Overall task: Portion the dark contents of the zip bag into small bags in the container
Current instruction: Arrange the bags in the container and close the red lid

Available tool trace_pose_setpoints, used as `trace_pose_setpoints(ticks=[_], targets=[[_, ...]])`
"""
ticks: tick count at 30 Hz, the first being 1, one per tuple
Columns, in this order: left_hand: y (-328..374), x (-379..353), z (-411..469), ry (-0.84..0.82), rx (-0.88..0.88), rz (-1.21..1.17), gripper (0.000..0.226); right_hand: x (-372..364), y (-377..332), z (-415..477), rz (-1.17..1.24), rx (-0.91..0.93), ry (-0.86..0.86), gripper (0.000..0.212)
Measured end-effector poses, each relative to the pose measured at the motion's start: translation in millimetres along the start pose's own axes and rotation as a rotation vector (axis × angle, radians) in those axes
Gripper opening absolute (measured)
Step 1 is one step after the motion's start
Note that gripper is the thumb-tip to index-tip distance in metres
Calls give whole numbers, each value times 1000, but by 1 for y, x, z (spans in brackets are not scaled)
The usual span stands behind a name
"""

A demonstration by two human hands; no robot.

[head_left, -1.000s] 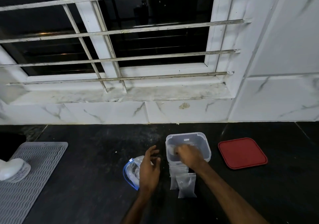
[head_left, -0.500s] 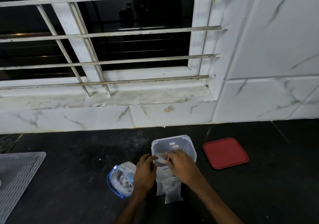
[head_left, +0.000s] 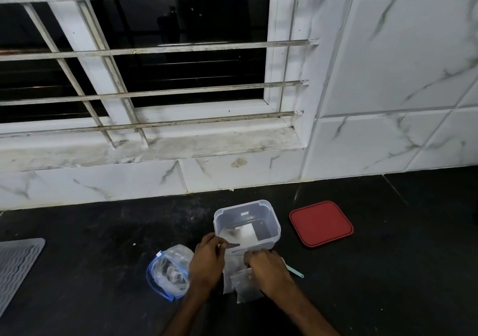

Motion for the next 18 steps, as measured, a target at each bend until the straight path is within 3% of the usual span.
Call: trace_pose_setpoints(ticks=[3, 7, 11, 18], targets=[[0, -1, 3, -10, 9, 27, 14, 7, 2, -2, 31, 45, -41, 22], [2, 1, 9, -41, 42, -6, 42, 41, 29, -9, 211, 5, 202, 15], [0, 1, 11, -86, 83, 20, 51, 84, 62, -4, 300, -40, 346, 10], [-4, 0, 7, -93, 80, -3, 52, 108, 74, 34, 122, -62, 441, 18]])
Point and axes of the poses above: each hand's wrist, its own z-axis towards the middle knuckle, its own x-axis out of the back of the hand, y = z × x, the point moved 8 cm from there along z, towards the middle knuckle, and after that the axes turned 15 degrees about -z, right-handed, at the moved point
